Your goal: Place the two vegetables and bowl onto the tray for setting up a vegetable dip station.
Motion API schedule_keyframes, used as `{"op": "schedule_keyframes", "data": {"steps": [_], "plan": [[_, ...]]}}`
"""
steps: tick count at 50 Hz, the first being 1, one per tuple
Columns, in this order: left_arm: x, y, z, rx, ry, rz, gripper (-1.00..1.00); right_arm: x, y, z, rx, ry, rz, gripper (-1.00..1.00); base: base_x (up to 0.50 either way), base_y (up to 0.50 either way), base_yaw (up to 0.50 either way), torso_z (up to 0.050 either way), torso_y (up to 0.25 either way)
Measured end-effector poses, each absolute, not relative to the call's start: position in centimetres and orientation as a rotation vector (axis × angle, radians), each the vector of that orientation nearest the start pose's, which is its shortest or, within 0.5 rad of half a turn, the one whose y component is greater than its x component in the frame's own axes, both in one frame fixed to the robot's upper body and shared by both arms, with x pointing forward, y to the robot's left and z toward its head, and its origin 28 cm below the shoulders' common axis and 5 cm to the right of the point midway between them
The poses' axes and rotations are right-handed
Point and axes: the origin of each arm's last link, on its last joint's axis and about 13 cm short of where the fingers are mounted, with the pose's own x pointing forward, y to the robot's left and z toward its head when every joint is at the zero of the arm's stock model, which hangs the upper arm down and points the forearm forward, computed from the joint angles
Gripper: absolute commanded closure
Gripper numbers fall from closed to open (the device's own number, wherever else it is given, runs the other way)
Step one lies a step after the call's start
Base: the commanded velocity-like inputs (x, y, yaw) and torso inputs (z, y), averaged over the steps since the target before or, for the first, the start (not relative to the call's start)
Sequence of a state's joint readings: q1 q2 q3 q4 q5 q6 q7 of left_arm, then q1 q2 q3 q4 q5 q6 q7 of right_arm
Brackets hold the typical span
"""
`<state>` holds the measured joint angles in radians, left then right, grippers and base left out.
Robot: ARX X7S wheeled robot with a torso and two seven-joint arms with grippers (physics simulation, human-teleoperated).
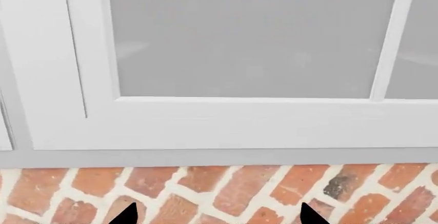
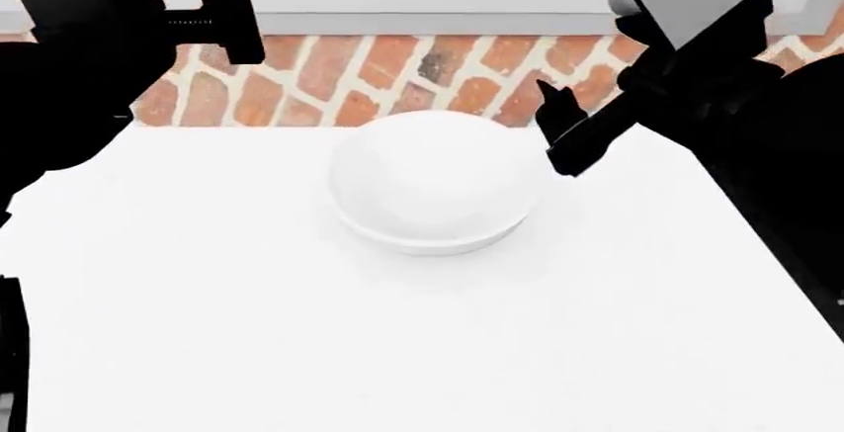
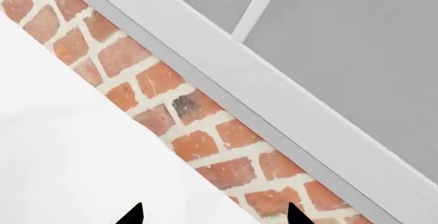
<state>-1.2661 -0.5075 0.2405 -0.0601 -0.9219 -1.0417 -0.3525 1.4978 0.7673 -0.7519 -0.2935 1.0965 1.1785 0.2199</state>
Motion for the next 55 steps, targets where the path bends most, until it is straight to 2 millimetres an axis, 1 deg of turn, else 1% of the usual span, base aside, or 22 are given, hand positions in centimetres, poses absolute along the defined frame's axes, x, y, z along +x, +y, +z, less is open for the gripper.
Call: {"op": "schedule_keyframes", "data": {"steps": [4,9,14,18,22,28,33,40,47,55], "plan": [[33.1,27.1,32.1,-0.032,-0.006,-0.072,-1.0,27.8,-14.8,33.2,-0.572,0.085,0.353,-1.0,0.42,0.0,0.0,0.0,0.003],[33.2,27.2,32.1,-0.029,-0.002,-0.068,-1.0,27.7,-14.8,32.9,-0.596,0.125,0.38,-1.0,0.0,0.0,0.0,0.0,0.0],[33.2,27.3,32.0,-0.027,0.0,-0.065,-1.0,27.5,-14.6,32.7,-0.635,0.177,0.437,-1.0,0.0,0.0,0.0,0.0,0.0],[33.2,27.3,31.9,-0.026,0.002,-0.063,-1.0,27.2,-14.5,32.9,-0.669,0.21,0.509,-1.0,0.0,0.0,0.0,0.0,0.0],[33.2,27.3,31.8,-0.024,0.006,-0.062,-1.0,26.8,-14.4,33.6,-0.703,0.24,0.593,-1.0,0.0,0.0,0.0,0.0,0.0],[33.3,27.4,31.6,-0.022,0.011,-0.059,-1.0,26.7,-14.6,35.1,-0.753,0.272,0.697,-1.0,0.0,0.0,0.0,0.0,0.0],[33.4,27.4,31.4,-0.021,0.015,-0.057,-1.0,26.8,-14.7,36.2,-0.785,0.288,0.743,-1.0,0.0,0.0,0.0,0.0,0.0],[33.5,27.6,31.1,-0.02,0.021,-0.052,-1.0,27.1,-14.6,36.9,-0.821,0.316,0.788,-1.0,0.0,0.0,0.0,0.0,0.0],[33.6,27.6,30.9,-0.019,0.026,-0.049,-1.0,27.3,-14.3,36.7,-0.846,0.359,0.845,-1.0,0.0,0.0,0.0,0.0,0.0],[33.6,27.7,30.8,-0.016,0.029,-0.043,-1.0,27.9,-13.9,35.7,-0.865,0.401,0.884,-1.0,0.0,0.0,0.0,0.0,0.0]]}}
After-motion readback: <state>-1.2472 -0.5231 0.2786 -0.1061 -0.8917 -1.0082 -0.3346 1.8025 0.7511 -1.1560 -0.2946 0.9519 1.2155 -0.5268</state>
